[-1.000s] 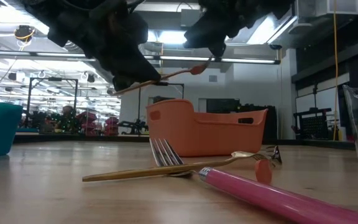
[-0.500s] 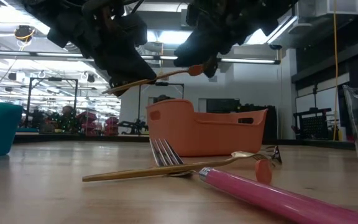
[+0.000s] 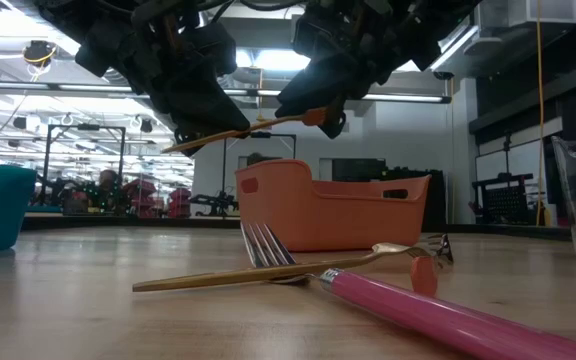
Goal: Sort silverware by color (type)
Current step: Put the gold fork into the transparent bin
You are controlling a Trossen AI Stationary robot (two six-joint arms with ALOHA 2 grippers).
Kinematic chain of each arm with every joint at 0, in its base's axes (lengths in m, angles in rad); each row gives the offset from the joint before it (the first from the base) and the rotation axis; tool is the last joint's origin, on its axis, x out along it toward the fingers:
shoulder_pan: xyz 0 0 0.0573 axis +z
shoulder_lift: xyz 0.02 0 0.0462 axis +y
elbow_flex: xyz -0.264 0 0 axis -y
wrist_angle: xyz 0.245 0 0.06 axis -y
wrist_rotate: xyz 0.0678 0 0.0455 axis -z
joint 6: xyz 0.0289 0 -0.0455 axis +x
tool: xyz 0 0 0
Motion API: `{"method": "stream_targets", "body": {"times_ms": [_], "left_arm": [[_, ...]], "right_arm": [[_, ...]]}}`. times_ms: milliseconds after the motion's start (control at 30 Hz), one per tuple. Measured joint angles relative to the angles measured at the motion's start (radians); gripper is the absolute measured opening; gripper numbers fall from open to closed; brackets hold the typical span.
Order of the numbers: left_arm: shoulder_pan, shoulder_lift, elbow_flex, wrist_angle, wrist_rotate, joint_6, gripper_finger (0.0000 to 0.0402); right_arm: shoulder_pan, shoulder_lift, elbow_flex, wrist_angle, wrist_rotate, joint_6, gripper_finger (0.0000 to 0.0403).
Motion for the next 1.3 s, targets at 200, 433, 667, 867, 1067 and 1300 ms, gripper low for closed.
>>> {"method": "stream_targets", "body": {"times_ms": [200, 433, 667, 867, 1067, 1300], "left_arm": [[0.0, 0.0, 0.0, 0.0, -0.003, -0.001, 0.0012], [0.0, 0.0, 0.0, -0.009, -0.003, -0.033, 0.0012], [0.0, 0.0, 0.0, -0.031, -0.002, -0.072, 0.0012], [0.001, 0.0, 0.0, -0.029, 0.0, -0.155, 0.0012], [0.004, 0.0, 0.0, -0.021, 0.029, -0.259, 0.0012], [0.025, 0.0, 0.0, -0.023, 0.065, -0.316, 0.0012]], "right_arm": [[0.0, 0.0, 0.0, 0.002, 0.045, -0.001, 0.0097], [0.0, 0.0, 0.12, -0.148, 0.051, -0.006, 0.0097], [0.0, -0.001, 0.334, -0.468, 0.114, -0.117, 0.0097], [0.0, -0.002, 0.366, -0.498, 0.123, -0.163, 0.0097], [0.0, 0.052, 0.366, -0.491, 0.122, -0.186, 0.0097], [0.027, 0.106, 0.365, -0.489, 0.121, -0.319, 0.0097]]}}
